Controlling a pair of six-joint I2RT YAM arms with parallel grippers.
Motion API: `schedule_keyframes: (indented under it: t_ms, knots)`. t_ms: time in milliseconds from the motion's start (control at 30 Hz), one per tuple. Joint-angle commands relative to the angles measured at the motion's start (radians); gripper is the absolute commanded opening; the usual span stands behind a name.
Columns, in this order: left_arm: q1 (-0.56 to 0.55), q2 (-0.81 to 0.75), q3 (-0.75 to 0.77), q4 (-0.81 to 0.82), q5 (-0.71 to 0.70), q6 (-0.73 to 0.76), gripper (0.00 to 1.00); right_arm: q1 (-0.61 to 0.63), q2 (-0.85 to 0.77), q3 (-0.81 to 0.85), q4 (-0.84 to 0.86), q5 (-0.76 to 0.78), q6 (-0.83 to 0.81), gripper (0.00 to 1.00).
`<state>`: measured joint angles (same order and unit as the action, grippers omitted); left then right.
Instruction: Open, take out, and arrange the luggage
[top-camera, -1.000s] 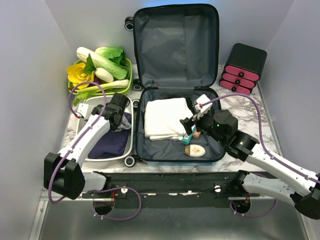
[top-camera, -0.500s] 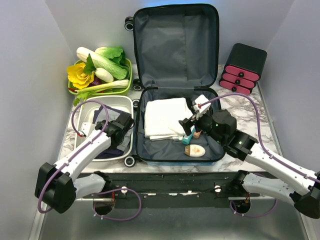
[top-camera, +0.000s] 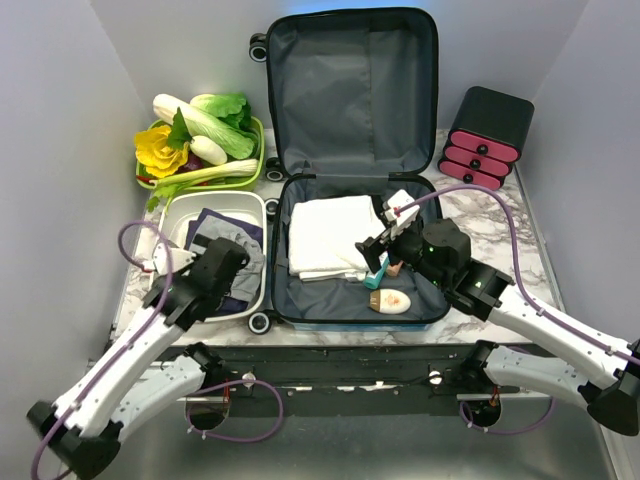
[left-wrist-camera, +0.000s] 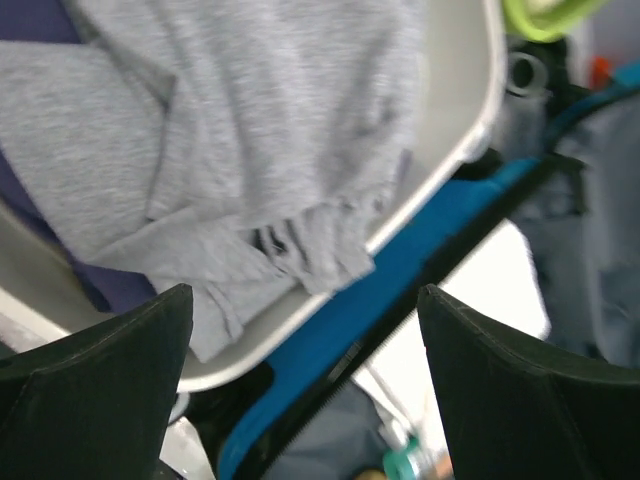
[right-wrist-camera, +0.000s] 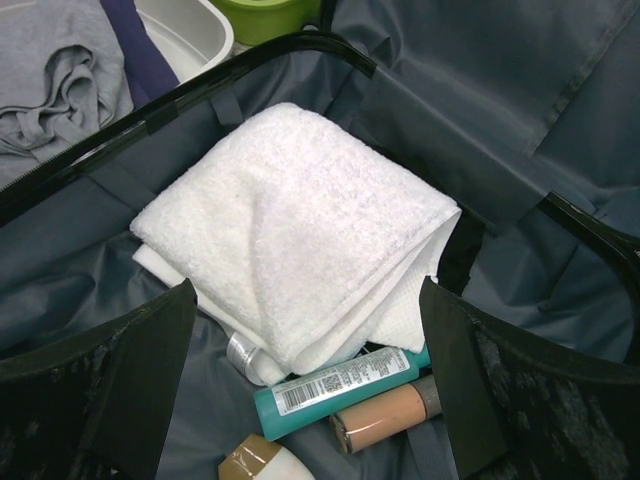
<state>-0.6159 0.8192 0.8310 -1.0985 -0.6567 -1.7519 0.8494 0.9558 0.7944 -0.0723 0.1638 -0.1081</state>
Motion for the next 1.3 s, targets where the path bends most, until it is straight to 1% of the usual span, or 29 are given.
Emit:
schedule_keyframes:
  t_ms: [0, 33, 67, 133, 200, 233, 267, 333, 367, 400, 433, 467, 500, 533, 567, 600, 633, 667, 700, 767, 900, 933, 1033, 1067, 1100, 1167, 1267]
  knots:
    - [-0.004, -0.198, 0.005, 0.171, 0.035, 0.361, 0.99, 0.002, 0.008, 0.005, -0.001, 0.013, 0.021, 1.0]
    - [-0.004, -0.225, -0.001, 0.306, 0.048, 0.514, 0.99, 0.002, 0.008, 0.005, -0.001, 0.01, 0.019, 1.0]
    - [-0.002, -0.242, -0.001, 0.334, 0.051, 0.537, 0.99, 0.002, 0.012, 0.005, -0.001, 0.006, 0.018, 1.0]
    - [-0.001, -0.218, 0.017, 0.354, 0.026, 0.583, 0.99, 0.002, 0.024, 0.009, -0.001, 0.005, 0.015, 1.0]
    - [0.008, -0.135, 0.026, 0.345, 0.0, 0.603, 0.99, 0.002, 0.038, 0.012, 0.0, 0.023, 0.024, 1.0]
    - [0.016, -0.106, 0.026, 0.344, 0.006, 0.603, 0.99, 0.002, 0.055, 0.014, 0.0, 0.035, 0.056, 1.0]
    - [0.048, -0.053, 0.031, 0.336, 0.015, 0.626, 0.99, 0.002, 0.066, 0.017, 0.0, 0.046, 0.067, 1.0]
    - [0.082, -0.017, 0.04, 0.301, 0.049, 0.626, 0.99, -0.001, 0.09, 0.029, -0.003, 0.069, 0.105, 1.0]
    - [0.097, -0.012, 0.027, 0.308, 0.061, 0.631, 0.99, -0.003, 0.116, 0.035, -0.009, 0.081, 0.135, 1.0]
    - [0.14, -0.02, -0.034, 0.336, 0.083, 0.659, 0.99, -0.007, 0.129, 0.043, -0.011, 0.092, 0.155, 1.0]
    - [0.166, -0.029, -0.073, 0.412, 0.182, 0.678, 0.99, -0.01, 0.142, 0.051, -0.023, 0.092, 0.194, 1.0]
    - [0.2, -0.046, -0.11, 0.454, 0.248, 0.696, 0.99, -0.016, 0.173, 0.058, -0.032, 0.088, 0.217, 1.0]
    - [0.246, -0.055, -0.181, 0.495, 0.314, 0.728, 0.99, -0.029, 0.19, 0.066, -0.041, 0.073, 0.238, 1.0]
    - [0.26, -0.063, -0.216, 0.578, 0.391, 0.741, 0.99, -0.036, 0.211, 0.089, -0.067, 0.06, 0.283, 1.0]
    - [0.265, -0.078, -0.246, 0.607, 0.476, 0.74, 0.99, -0.044, 0.231, 0.101, -0.084, 0.051, 0.309, 1.0]
    - [0.265, -0.084, -0.301, 0.633, 0.515, 0.736, 0.99, -0.064, 0.274, 0.118, -0.102, 0.031, 0.335, 1.0]
    - [0.266, -0.092, -0.323, 0.673, 0.544, 0.726, 0.99, -0.078, 0.297, 0.146, -0.139, 0.019, 0.385, 1.0]
    - [0.266, -0.113, -0.343, 0.689, 0.592, 0.718, 0.99, -0.091, 0.319, 0.161, -0.156, 0.007, 0.412, 1.0]
    - [0.265, -0.124, -0.372, 0.698, 0.607, 0.718, 0.99, -0.119, 0.366, 0.172, -0.17, -0.016, 0.438, 1.0]
    - [0.266, -0.167, -0.377, 0.672, 0.609, 0.718, 0.99, -0.148, 0.412, 0.198, -0.178, -0.052, 0.479, 1.0]
    - [0.266, -0.241, -0.296, 0.554, 0.53, 0.735, 0.99, -0.219, 0.535, 0.265, -0.178, -0.131, 0.51, 1.0]
    - [0.266, -0.253, -0.277, 0.52, 0.522, 0.738, 0.99, -0.239, 0.591, 0.281, -0.185, -0.147, 0.499, 1.0]
    - [0.266, -0.291, -0.212, 0.476, 0.502, 0.758, 0.99, -0.263, 0.665, 0.347, -0.201, -0.155, 0.452, 1.0]
    - [0.266, -0.301, -0.196, 0.467, 0.499, 0.762, 0.99, -0.266, 0.707, 0.364, -0.202, -0.144, 0.435, 1.0]
    - [0.266, -0.304, -0.181, 0.459, 0.494, 0.775, 0.99, -0.271, 0.727, 0.388, -0.204, -0.101, 0.418, 1.0]
    - [0.266, -0.301, -0.139, 0.439, 0.456, 0.776, 0.99, -0.285, 0.78, 0.414, -0.202, -0.057, 0.368, 1.0]
    - [0.266, -0.269, -0.095, 0.433, 0.401, 0.793, 0.99, -0.309, 0.823, 0.45, -0.215, -0.087, 0.305, 1.0]
